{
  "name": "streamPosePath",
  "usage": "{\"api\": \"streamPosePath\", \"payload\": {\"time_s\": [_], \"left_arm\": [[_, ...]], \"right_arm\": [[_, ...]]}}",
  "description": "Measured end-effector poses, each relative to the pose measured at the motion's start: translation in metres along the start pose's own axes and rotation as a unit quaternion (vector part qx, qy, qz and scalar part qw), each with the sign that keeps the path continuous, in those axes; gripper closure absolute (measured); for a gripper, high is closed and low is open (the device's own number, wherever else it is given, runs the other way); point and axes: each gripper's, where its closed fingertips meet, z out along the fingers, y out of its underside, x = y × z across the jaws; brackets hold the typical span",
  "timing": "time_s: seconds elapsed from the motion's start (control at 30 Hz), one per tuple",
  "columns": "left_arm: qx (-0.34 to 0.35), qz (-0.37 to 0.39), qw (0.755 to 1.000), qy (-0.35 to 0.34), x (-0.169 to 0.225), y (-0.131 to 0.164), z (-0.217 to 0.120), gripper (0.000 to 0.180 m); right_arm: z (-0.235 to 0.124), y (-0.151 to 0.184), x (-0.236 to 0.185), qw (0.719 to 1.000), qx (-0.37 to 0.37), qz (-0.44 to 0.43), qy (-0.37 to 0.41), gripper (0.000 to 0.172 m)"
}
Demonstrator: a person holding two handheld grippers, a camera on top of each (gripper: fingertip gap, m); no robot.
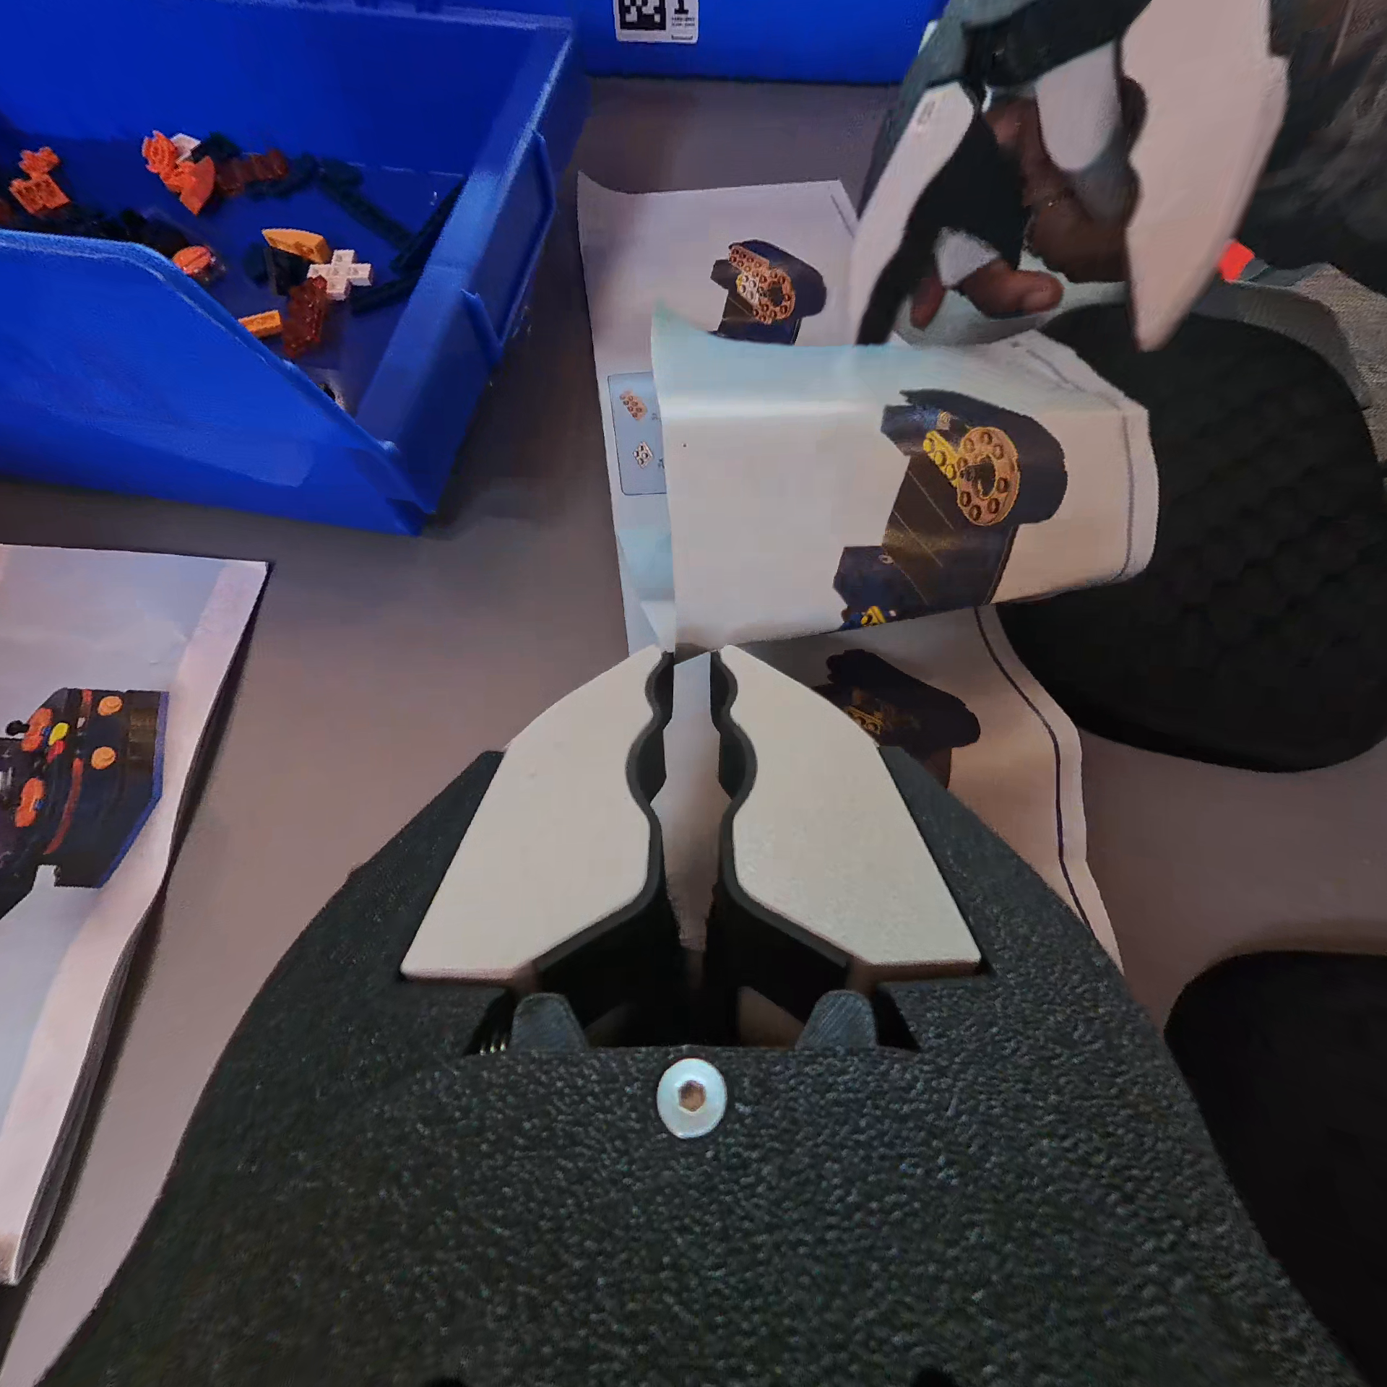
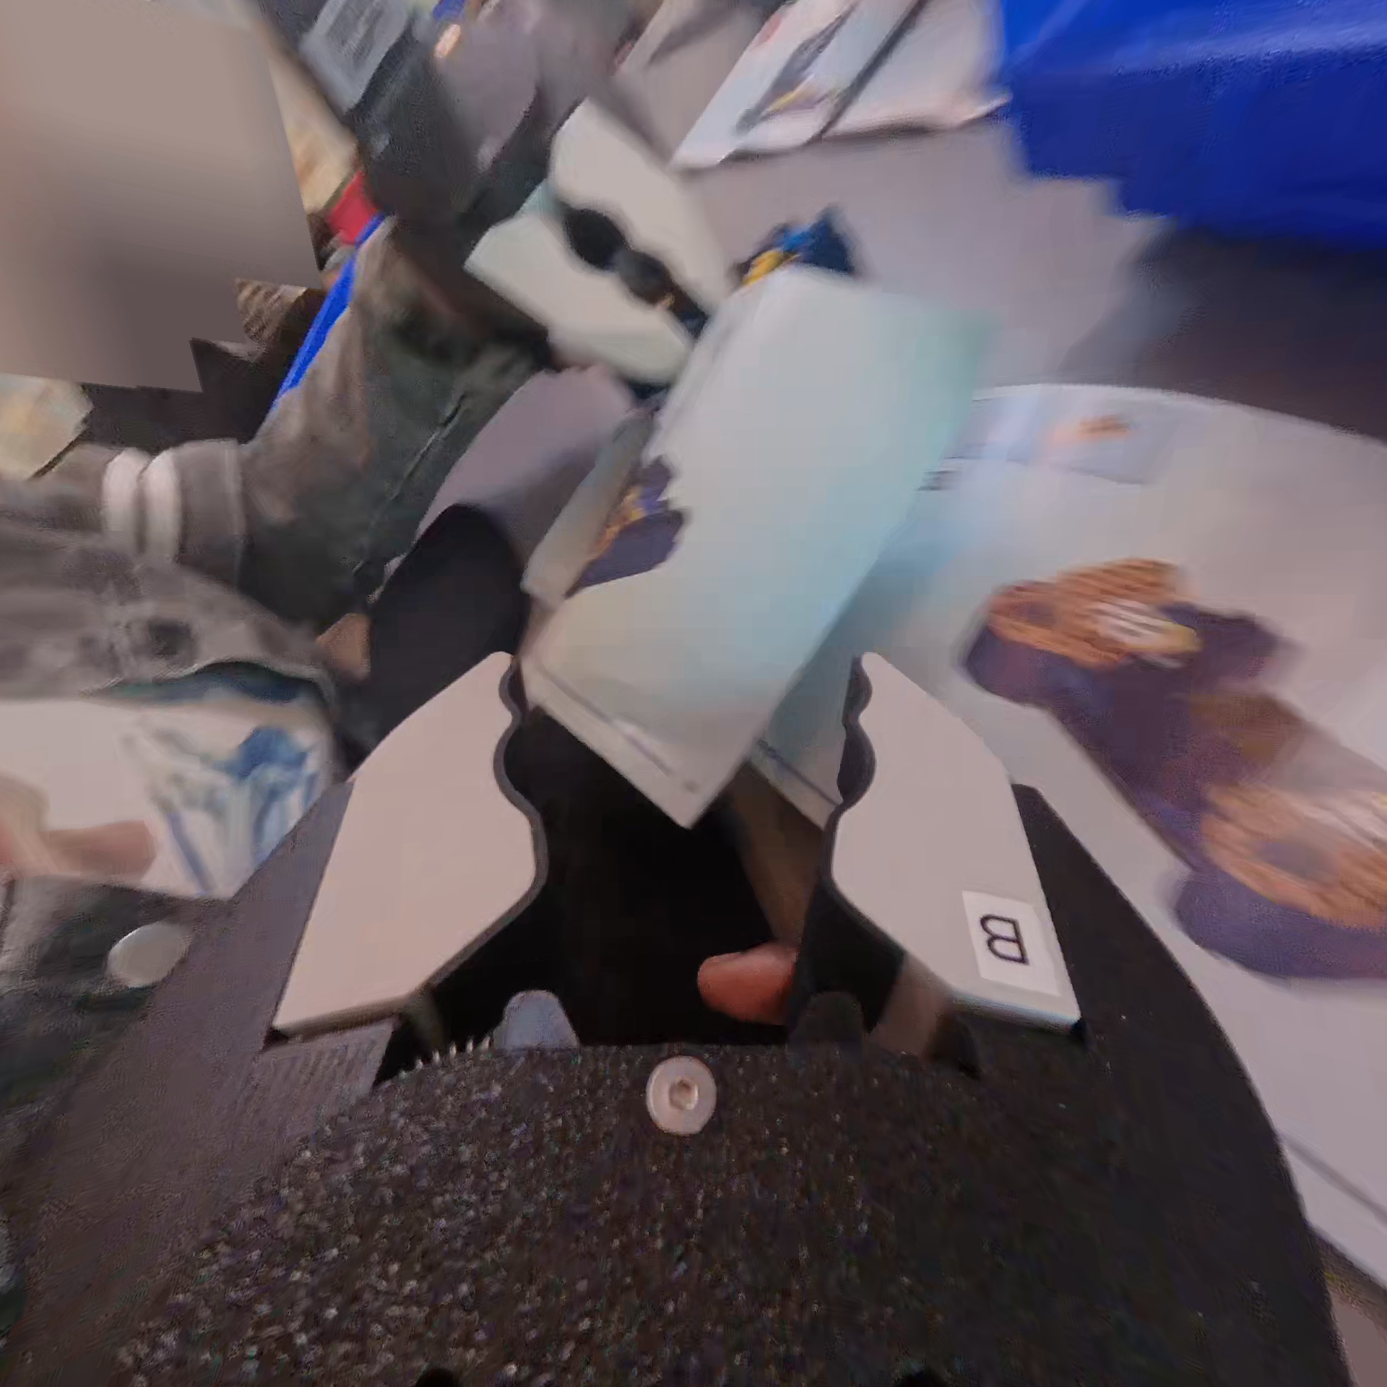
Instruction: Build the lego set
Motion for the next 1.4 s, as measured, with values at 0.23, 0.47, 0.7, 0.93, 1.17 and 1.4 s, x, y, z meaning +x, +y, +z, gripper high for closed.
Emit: {"api": "streamPosePath", "payload": {"time_s": [0.23,0.47,0.7,0.93,1.17,1.4], "left_arm": [[0.042,0.011,0.994,-0.097,-0.007,-0.016,-0.07,0.159],[0.065,0.047,0.968,-0.238,0.007,0.005,-0.145,0.159],[0.051,0.048,0.979,-0.191,0.049,0.022,-0.111,0.158],[0.056,0.051,0.997,-0.024,0.112,0.025,-0.039,0.156],[0.047,0.04,0.993,-0.101,0.088,0.013,-0.024,0.157],[-0.108,0.091,0.964,-0.225,0.057,0.045,0.009,0.172]], "right_arm": [[0.061,-0.011,-0.098,0.97,-0.037,-0.11,-0.215,0.102],[0.044,-0.032,-0.111,0.948,0.006,-0.189,-0.255,0.151],[0.038,-0.021,0.032,0.928,-0.115,-0.349,0.059,0.172],[0.056,0.001,0.044,0.909,-0.148,-0.38,0.087,0.172],[0.052,0.005,0.043,0.914,-0.132,-0.361,0.128,0.172],[0.051,0.005,0.043,0.894,-0.126,-0.401,0.154,0.172]]}}
